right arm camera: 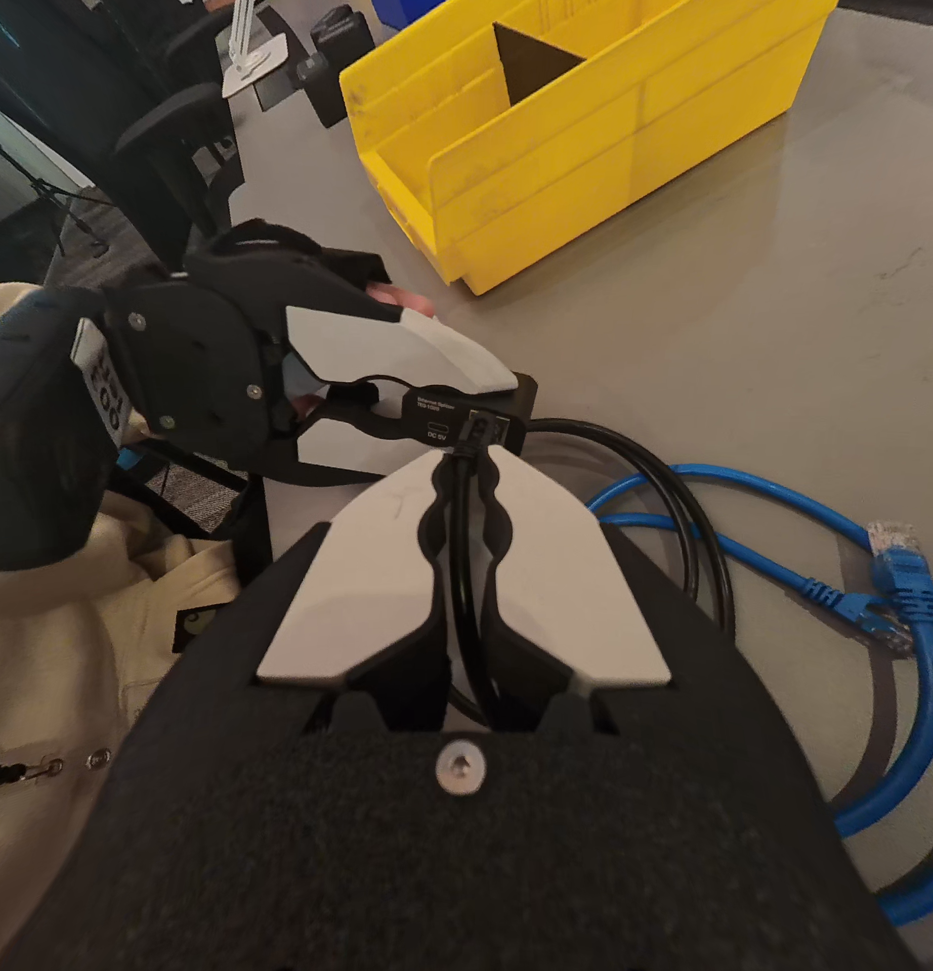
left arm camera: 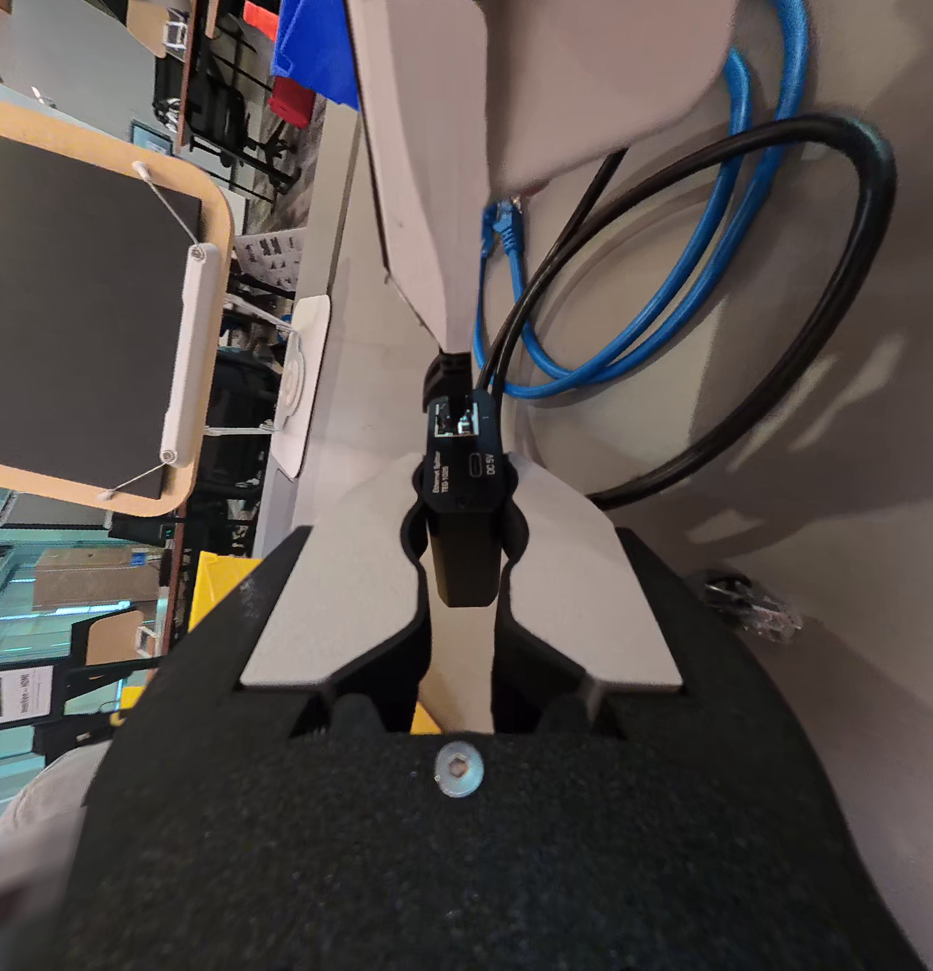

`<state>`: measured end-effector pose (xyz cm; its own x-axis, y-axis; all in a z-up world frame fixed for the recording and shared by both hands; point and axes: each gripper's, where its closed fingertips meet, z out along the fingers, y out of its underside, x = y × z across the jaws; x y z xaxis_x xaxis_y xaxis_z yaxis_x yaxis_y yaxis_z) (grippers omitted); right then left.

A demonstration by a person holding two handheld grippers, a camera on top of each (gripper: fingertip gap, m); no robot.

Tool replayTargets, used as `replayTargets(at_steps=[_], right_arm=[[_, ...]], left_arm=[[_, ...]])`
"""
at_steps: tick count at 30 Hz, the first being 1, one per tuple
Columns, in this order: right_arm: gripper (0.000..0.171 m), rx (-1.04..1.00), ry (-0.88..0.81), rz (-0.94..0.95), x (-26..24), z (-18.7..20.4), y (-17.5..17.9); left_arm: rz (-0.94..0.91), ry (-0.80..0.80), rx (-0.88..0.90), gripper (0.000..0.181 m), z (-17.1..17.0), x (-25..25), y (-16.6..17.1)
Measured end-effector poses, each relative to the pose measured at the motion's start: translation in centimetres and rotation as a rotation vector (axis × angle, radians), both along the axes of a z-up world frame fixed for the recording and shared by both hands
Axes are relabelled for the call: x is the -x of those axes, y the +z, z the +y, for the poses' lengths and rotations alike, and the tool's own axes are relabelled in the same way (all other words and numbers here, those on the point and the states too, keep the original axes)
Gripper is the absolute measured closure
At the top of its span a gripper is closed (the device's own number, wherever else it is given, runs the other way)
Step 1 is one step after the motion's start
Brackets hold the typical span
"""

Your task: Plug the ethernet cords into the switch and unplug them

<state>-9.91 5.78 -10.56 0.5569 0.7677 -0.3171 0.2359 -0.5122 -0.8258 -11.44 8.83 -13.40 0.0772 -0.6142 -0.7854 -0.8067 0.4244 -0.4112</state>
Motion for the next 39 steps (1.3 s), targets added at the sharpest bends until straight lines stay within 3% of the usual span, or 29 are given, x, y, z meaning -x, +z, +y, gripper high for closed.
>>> replayTargets(at_steps=[8, 19, 39], right_arm=[[0.162, 0.010, 0.004, 0.141, -1.0, -0.1, 2.4], [0.162, 0.133, 0.130, 0.264, -1.1, -1.8, 2.7], [0.161, 0.088, 0.091, 0.169, -0.9, -1.6, 2.6]], left_arm=[[-0.174, -0.079, 0.075, 0.157, -0.4, -0.5, 2.7], [-0.171, -0.107, 0.128, 0.153, -1.0, 0.8, 1.1], [-0.173, -0.122, 0.138, 0.157, -1.5, 0.0, 1.1]])
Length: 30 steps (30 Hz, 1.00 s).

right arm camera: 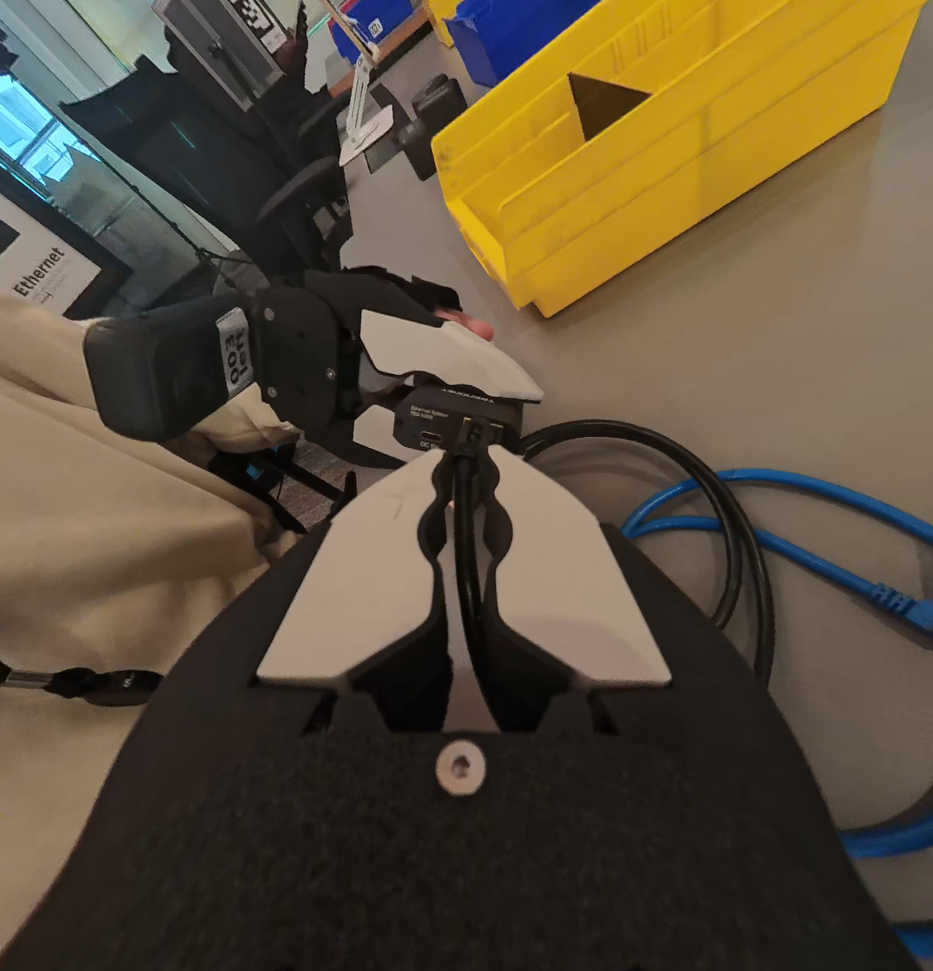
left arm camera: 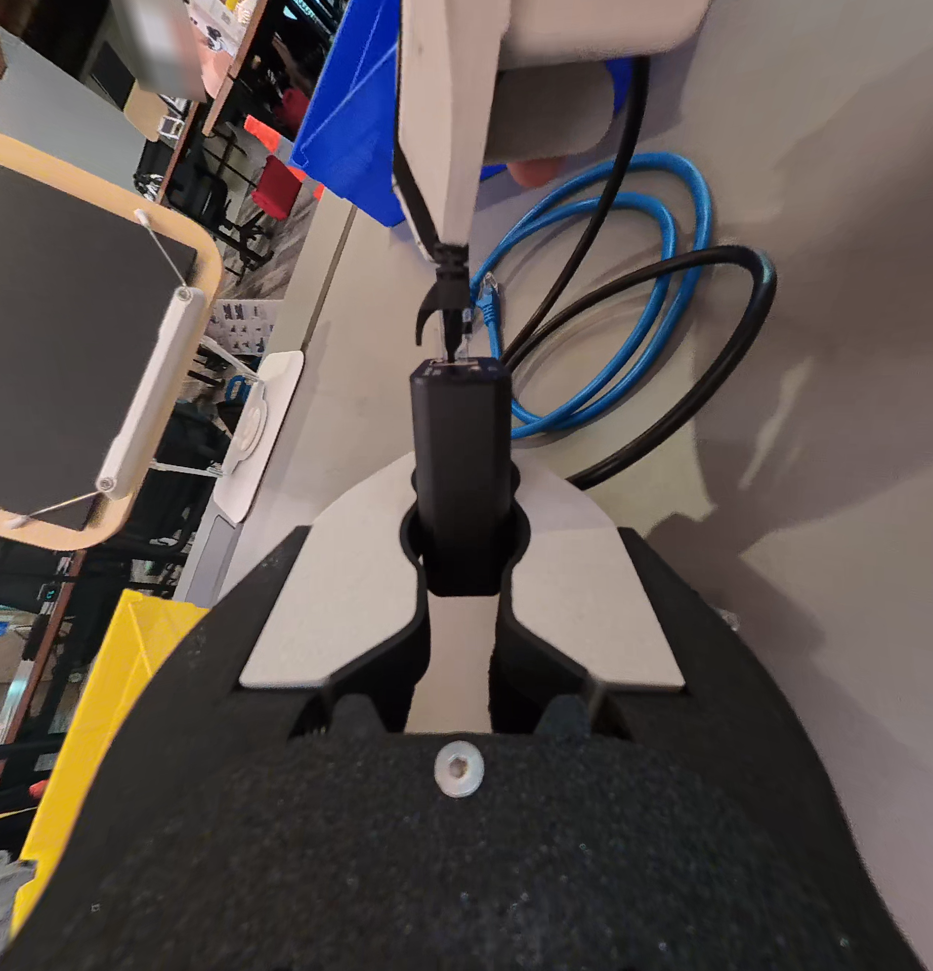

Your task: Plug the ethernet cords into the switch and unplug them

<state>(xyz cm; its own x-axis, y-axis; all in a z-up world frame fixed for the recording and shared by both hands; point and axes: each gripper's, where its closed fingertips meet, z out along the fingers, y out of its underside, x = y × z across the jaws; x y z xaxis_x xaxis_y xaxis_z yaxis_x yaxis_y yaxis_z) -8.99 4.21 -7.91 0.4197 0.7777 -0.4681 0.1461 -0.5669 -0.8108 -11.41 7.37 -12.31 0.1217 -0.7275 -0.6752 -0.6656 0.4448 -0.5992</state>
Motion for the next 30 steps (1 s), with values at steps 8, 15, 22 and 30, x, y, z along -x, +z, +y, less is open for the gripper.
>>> replayTargets(at_steps=[8, 15, 22, 30], right_arm=[[0.161, 0.070, -0.027, 0.024, -1.0, 0.7, -1.1], [0.151, 0.080, 0.006, 0.000, -1.1, 0.4, -0.3], [0.159, 0.134, 0.022, -0.031, 0.1, -0.1, -1.0], [0.159, 0.189, 0.085, 0.045, -0.2, -0.5, -1.6]], left_arm=[[-0.019, -0.049, 0.009, 0.156, -0.3, -0.5, 0.5], [-0.019, -0.053, -0.073, 0.156, -0.8, -0.7, 1.7], [-0.008, -0.045, -0.096, 0.157, -1.2, -0.5, 1.5], [-0.047, -0.111, -0.043, 0.156, -2.3, -1.3, 1.5]])
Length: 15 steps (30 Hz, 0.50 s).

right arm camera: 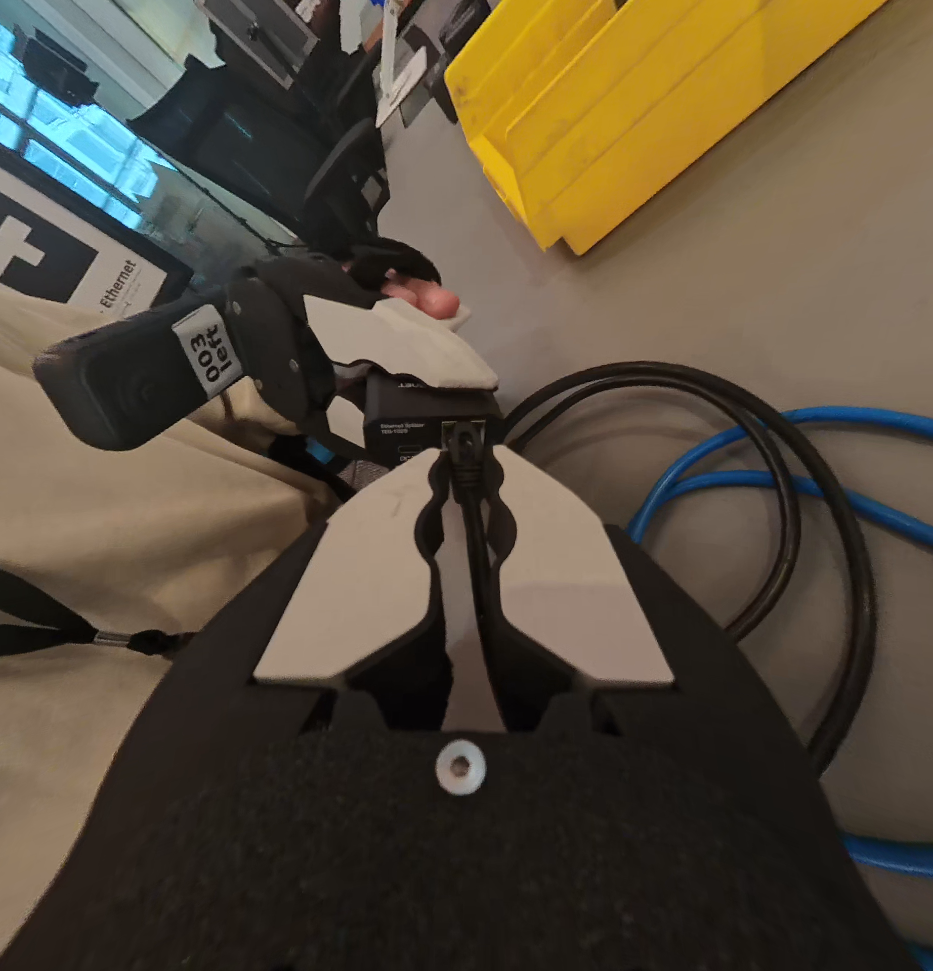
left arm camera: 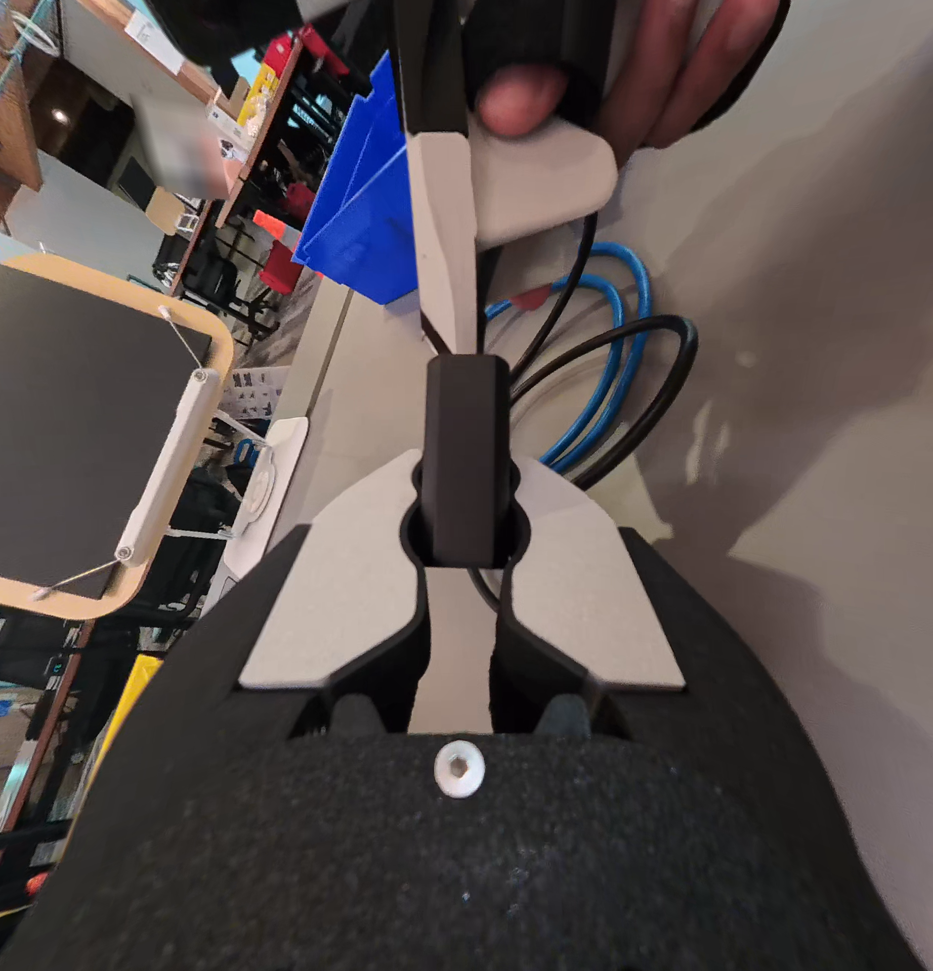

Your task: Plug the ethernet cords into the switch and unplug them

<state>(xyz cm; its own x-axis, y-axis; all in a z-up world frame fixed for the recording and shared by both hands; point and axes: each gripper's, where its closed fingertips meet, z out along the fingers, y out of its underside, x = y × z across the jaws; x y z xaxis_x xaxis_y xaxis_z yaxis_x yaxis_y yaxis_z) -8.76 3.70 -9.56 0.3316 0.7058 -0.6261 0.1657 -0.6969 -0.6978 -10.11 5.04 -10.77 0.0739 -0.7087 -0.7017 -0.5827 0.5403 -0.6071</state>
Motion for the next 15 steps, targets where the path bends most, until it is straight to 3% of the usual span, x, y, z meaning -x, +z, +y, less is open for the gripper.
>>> replayTargets(at_steps=[4, 9, 15], right_arm=[[0.159, 0.030, -0.013, 0.079, 0.0, 0.0, -0.3], [0.159, -0.070, -0.050, 0.039, -0.5, 0.4, 0.3], [0.159, -0.108, -0.054, 0.115, -1.6, 0.3, 1.6]], left_arm=[[0.018, -0.012, -0.013, 0.156, 0.0, 0.0, -0.4], [-0.020, 0.010, 0.079, 0.155, 0.5, -0.3, -0.6], [-0.205, -0.081, 0.566, 0.132, -0.6, 0.4, 1.3]])
